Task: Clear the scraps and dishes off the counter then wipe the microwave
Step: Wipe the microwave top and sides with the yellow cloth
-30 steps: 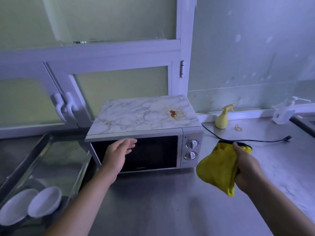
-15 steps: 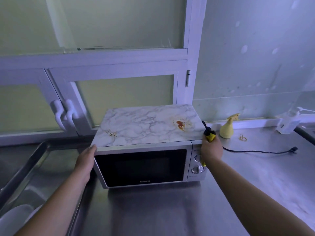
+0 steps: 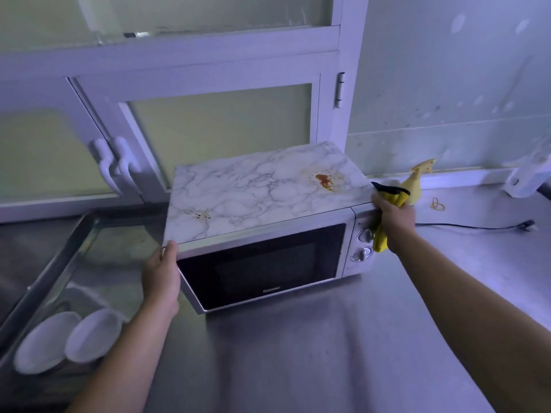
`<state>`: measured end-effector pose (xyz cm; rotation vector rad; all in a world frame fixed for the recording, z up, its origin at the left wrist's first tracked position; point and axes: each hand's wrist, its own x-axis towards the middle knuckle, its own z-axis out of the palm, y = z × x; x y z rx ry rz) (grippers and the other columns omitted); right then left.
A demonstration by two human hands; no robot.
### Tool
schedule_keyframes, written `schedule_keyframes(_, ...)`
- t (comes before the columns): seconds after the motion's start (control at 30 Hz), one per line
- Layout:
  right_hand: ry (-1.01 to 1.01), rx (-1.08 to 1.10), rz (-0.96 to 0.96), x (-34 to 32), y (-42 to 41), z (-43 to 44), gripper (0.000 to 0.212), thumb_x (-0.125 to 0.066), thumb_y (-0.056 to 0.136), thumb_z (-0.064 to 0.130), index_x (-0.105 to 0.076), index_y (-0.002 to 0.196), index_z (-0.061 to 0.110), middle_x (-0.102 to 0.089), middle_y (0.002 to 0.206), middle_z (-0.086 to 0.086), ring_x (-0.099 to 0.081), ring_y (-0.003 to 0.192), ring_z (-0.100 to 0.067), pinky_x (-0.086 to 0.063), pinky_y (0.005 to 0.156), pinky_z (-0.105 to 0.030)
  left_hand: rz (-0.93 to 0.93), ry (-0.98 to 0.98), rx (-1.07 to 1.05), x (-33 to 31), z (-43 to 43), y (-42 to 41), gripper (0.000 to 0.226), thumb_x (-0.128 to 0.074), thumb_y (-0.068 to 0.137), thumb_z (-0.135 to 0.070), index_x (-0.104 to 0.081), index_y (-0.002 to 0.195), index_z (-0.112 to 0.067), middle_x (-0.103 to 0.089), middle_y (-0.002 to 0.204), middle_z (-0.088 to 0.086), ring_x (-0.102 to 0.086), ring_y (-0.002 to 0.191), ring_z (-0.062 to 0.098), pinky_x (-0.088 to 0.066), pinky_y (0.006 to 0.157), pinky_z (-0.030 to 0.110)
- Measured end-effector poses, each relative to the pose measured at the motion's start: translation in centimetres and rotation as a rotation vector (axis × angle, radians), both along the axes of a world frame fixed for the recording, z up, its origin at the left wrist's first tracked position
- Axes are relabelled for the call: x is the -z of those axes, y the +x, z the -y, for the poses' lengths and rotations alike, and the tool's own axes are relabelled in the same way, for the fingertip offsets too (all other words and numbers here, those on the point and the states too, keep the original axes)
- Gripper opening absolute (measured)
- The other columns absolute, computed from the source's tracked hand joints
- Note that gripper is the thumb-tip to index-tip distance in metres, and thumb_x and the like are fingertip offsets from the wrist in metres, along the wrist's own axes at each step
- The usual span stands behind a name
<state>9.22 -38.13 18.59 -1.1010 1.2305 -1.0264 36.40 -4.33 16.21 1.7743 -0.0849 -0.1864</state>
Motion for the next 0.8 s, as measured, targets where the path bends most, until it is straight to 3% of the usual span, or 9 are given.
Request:
schedule_keyframes(0.1,0.027,0.008,0.009,-0.1,0.0,0.3,0.017,-0.080,0.078,0.028,-0.065,0.079,0.021,-0.068,0.077,0.006,-0.064,0.070,-0.015,-0.050,0.065,-0.027,0.012,0.043,0.000,0.2,-1.6,-2.4,0.047,-0.054,0.093,-0.052,-0.063,0.087,-0.006,-0.063,0.085,0.005,-0.057,0.080,0.024,-0.046,0.074,0.040)
schedule_keyframes(0.23,0.046,0.055,0.007,0.0,0.3,0.0,0.021,-0.079,0.078,0.032,-0.061,0.082,0.022,-0.066,0.083,0.003,-0.063,0.077,-0.019,-0.050,0.074,-0.032,0.024,0.017,0.047,0.1,-2.6,-3.1,0.038,-0.056,0.096,-0.049,-0.071,0.102,-0.015,-0.071,0.101,0.004,-0.064,0.097,0.025,-0.050,0.091,0.045)
schedule_keyframes(0.4,0.028,0.132,-0.022,0.0,0.4,-1.8,0.038,-0.078,0.081,0.033,-0.065,0.110,0.012,-0.067,0.099,-0.005,-0.062,0.082,-0.021,-0.048,0.075,-0.032,0.058,0.002,0.089,0.1,-3.1,-1.6,0.032,-0.056,0.097,-0.049,-0.072,0.104,-0.021,-0.072,0.099,-0.005,-0.065,0.100,0.021,-0.048,0.084,0.038)
schedule_keyframes(0.5,0.050,0.200,-0.043,0.0,0.1,-4.1,0.028,-0.077,0.081,0.035,-0.065,0.092,0.012,-0.065,0.089,-0.006,-0.061,0.081,-0.026,-0.050,0.079,-0.038,0.028,0.005,0.097,0.5,-3.5,0.3,0.038,-0.054,0.095,-0.056,-0.072,0.103,-0.023,-0.070,0.101,-0.004,-0.063,0.101,0.021,-0.046,0.081,0.036)
schedule_keyframes(0.6,0.073,0.301,-0.031,-0.1,-0.3,-7.1,0.027,-0.077,0.081,0.036,-0.059,0.073,0.018,-0.059,0.070,0.002,-0.057,0.060,-0.017,-0.044,0.058,-0.029,-0.010,-0.015,0.119,0.7,-3.5,1.9,0.031,-0.054,0.091,-0.059,-0.072,0.087,-0.034,-0.071,0.098,-0.006,-0.065,0.099,0.020,-0.048,0.080,0.036)
schedule_keyframes(0.7,0.064,0.390,-0.008,0.0,-0.5,-10.1,0.031,-0.077,0.082,0.035,-0.058,0.068,0.015,-0.054,0.061,0.002,-0.052,0.043,-0.006,-0.039,0.042,-0.022,-0.041,-0.051,0.143,0.4,-3.2,3.4,0.023,-0.054,0.088,-0.059,-0.073,0.088,-0.046,-0.071,0.103,-0.009,-0.064,0.103,0.018,-0.049,0.092,0.041)
schedule_keyframes(0.8,0.030,0.452,0.043,0.5,-0.6,-12.2,0.031,-0.077,0.083,0.029,-0.058,0.065,0.012,-0.049,0.055,0.003,-0.043,0.027,0.003,-0.030,0.028,-0.012,-0.048,-0.071,0.166,0.0,-3.1,4.5,0.020,-0.054,0.092,-0.053,-0.073,0.088,-0.052,-0.072,0.097,-0.019,-0.064,0.100,0.008,-0.047,0.087,0.034)
